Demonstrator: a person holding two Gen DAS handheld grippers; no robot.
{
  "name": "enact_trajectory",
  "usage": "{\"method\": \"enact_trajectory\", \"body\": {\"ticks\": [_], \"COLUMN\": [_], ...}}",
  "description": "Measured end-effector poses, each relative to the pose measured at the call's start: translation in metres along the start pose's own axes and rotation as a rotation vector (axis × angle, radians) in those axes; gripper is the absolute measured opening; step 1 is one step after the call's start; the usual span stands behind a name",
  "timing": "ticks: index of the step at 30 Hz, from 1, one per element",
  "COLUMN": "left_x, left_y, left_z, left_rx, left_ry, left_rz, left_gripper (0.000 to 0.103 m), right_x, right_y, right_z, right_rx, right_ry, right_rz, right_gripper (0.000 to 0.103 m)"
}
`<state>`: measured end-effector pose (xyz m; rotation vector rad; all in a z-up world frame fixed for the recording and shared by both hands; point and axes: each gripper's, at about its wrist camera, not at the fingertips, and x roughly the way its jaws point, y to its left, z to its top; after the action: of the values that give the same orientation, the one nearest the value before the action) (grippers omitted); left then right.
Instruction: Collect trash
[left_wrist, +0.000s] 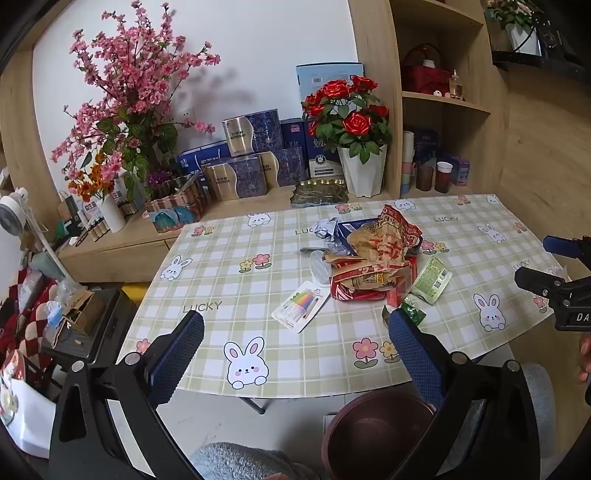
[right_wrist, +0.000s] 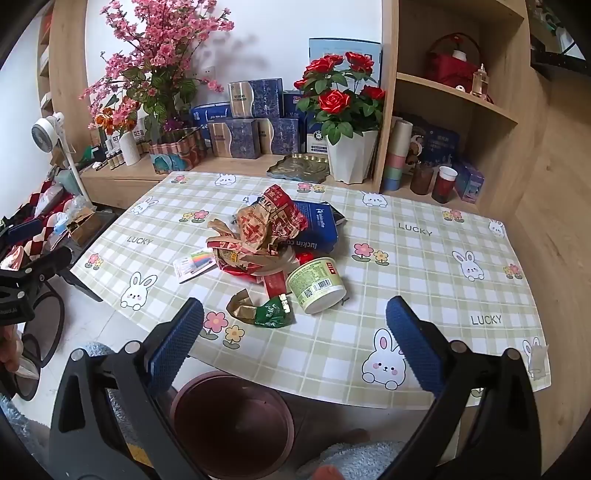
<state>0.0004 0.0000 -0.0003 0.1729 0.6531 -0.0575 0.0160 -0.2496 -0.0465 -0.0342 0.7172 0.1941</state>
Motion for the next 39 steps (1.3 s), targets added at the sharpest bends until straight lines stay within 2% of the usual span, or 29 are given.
{"method": "enact_trajectory", "body": {"ticks": [39], "left_x": [-0.003], "left_y": [0.004], "left_z": [-0.009], "left_rx": [-0.01], "left_ry": [-0.005], "left_rz": [0.006], "left_gripper": [0.098], "right_x": [-0.006], "right_y": [0.006], "right_z": [0.003], "right_rx": [-0.01], "right_ry": [-0.006], "right_rz": [-0.001], "right_gripper": [0.097]}}
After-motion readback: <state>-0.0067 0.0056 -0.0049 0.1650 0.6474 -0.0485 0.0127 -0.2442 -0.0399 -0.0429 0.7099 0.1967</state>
